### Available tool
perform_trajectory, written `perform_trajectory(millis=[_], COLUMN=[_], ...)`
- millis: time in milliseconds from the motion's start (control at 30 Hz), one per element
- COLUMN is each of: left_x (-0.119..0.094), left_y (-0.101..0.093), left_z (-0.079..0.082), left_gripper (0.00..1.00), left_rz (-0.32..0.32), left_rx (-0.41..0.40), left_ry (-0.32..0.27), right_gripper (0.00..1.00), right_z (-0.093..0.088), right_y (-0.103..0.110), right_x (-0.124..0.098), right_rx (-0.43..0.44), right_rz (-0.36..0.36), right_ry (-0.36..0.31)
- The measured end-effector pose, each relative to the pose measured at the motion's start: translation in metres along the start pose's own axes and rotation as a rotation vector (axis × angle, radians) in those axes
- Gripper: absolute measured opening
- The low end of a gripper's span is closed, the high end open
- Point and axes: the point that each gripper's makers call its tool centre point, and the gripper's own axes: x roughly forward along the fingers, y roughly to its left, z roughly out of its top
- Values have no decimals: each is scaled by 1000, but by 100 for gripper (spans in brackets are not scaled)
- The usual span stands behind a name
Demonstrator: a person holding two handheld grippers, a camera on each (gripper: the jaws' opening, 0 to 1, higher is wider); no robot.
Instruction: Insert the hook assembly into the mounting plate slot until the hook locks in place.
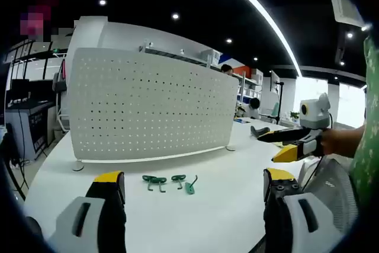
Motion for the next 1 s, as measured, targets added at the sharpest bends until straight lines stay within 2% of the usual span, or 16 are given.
perform_trajectory(millis=[1000], left_x=[2], left_y=[-1], left_z=[-4], left_gripper=[99], left_rz=[-9], left_rx=[-4], left_ry=[19], right_gripper=[88], right_z=[-6], right_y=[-4], right_x=[4], right_rx=[8], right_rz=[-5], right_ry=[22])
